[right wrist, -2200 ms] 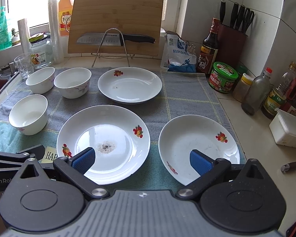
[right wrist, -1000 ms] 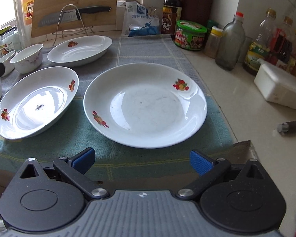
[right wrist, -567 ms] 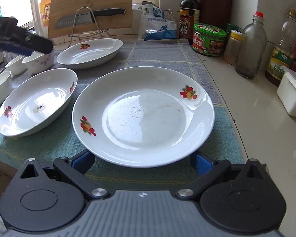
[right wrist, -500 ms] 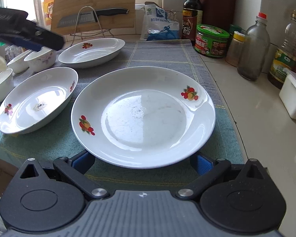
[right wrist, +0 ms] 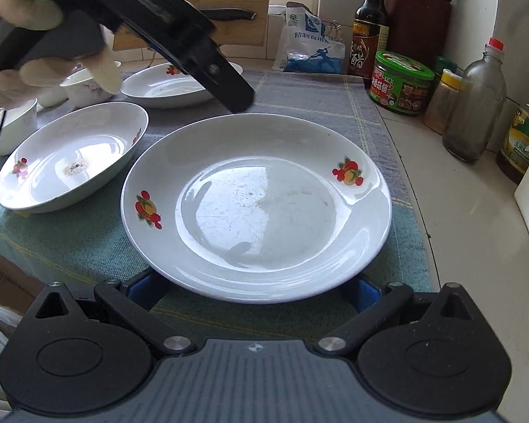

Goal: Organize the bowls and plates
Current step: 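Move the left tool to a white flower plate and grasp its rim, then lift the white flower plate with the left tool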

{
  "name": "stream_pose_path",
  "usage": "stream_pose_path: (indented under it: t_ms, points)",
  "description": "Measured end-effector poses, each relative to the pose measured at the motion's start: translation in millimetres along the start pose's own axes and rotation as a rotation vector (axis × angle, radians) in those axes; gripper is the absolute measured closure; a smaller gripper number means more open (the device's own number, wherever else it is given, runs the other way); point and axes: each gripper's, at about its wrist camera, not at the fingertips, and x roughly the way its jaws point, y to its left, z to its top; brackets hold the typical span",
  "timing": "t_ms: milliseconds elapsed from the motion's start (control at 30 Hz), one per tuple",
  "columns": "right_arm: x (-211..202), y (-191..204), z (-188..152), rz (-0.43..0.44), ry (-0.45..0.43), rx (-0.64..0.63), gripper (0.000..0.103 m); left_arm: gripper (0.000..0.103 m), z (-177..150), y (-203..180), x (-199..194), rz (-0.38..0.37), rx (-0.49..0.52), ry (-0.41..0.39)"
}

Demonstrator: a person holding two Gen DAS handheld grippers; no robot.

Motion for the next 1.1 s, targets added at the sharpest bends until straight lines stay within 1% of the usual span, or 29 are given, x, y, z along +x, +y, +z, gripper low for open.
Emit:
stream_pose_path:
  t_ms: [133, 200, 267, 333, 433, 600, 667, 767, 967, 1033, 1100]
  points:
    - [-1, -1, -4, 0.007, -0.027, -0.006, 0.000, 0.007, 7, 1, 25, -0.043, 0.022, 0.077]
    - [-2, -1, -5, 0.007, -0.035, -0.005, 0.000, 0.011, 11, 4, 33, -0.083, 0.017, 0.111]
    - [-2, 1, -6, 0.002, -0.041, -0.001, 0.000, 0.018, 16, 7, 41, -0.127, 0.022, 0.151]
    - [-2, 1, -5, -0.004, -0.042, 0.004, 0.000, 0.022, 20, 8, 48, -0.157, 0.035, 0.181]
    - [-1, 2, -4, -0.011, -0.040, 0.011, 0.000, 0.027, 25, 8, 53, -0.176, 0.063, 0.215]
    - [0, 1, -3, -0.011, -0.039, 0.009, 0.000, 0.028, 33, 11, 62, -0.224, 0.102, 0.270]
    - [0, 0, -2, -0.005, -0.033, 0.004, 0.000, 0.033, 34, 12, 65, -0.244, 0.107, 0.287]
    - [1, 0, -1, -0.001, -0.029, -0.002, 0.000, 0.034, 37, 13, 71, -0.284, 0.108, 0.322]
    - [2, -1, 1, 0.004, -0.018, -0.008, 0.000, 0.035, 42, 12, 77, -0.310, 0.151, 0.353]
    - [3, -1, 2, 0.006, -0.014, -0.009, 0.000, 0.035, 44, 12, 79, -0.316, 0.154, 0.358]
    - [3, -1, 2, 0.007, -0.011, -0.009, 0.000, 0.035, 44, 12, 80, -0.309, 0.132, 0.359]
